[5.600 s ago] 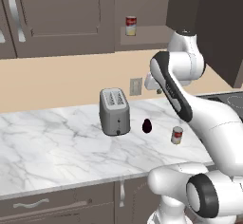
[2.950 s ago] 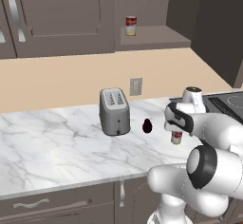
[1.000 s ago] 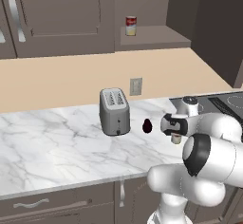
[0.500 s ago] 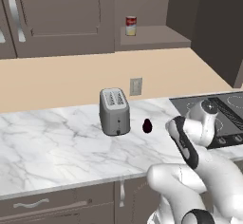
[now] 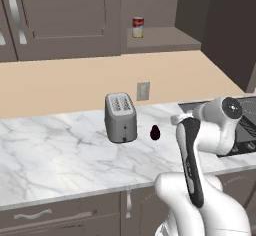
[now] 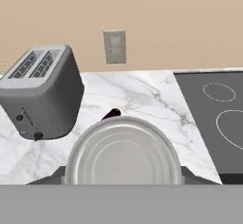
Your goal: Restock the canned food cabinet by taking the new fresh canned food from the counter and placing it in the cabinet. Then, take the old canned food from the cabinet and place it on the counter.
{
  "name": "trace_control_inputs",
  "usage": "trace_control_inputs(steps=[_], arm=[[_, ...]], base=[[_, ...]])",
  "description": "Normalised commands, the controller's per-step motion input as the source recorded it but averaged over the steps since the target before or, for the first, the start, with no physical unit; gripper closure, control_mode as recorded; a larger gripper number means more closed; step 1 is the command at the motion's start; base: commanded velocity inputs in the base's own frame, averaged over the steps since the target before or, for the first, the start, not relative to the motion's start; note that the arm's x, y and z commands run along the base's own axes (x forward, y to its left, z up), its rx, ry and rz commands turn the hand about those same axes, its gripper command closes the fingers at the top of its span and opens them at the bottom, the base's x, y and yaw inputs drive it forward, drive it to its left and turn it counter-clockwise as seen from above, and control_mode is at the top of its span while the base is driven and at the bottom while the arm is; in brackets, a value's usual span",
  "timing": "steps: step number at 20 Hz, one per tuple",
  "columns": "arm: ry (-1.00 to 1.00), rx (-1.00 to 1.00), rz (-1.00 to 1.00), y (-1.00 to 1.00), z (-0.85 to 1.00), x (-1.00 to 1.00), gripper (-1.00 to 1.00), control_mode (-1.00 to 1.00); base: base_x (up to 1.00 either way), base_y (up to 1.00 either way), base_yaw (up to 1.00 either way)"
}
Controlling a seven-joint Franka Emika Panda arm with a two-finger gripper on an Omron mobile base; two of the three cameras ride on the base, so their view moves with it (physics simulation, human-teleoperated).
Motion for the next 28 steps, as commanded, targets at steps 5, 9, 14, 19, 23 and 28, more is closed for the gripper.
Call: trace_control_inputs(steps=[5, 9, 14, 19, 23, 28], arm=[[-0.01, -0.15, 0.00, 0.98, 1.00, -0.25, 1.00, -1.00], [0.00, -0.11, -0.01, 0.46, 1.00, 0.13, 1.00, -1.00], [0.03, -0.04, -0.02, -0.05, 1.00, 0.45, 1.00, -1.00], [0.04, 0.00, 0.00, -0.58, 0.91, 0.09, 1.00, -1.00], [-0.05, 0.03, 0.00, -0.33, 0.09, -0.16, 1.00, -1.00], [-0.11, 0.03, 0.00, -0.10, 0.01, 0.12, 1.00, -1.00]], base=[[0.00, 0.00, 0.00], [0.00, 0.00, 0.00], [0.00, 0.00, 0.00], [0.00, 0.00, 0.00], [0.00, 0.00, 0.00], [0.00, 0.00, 0.00]])
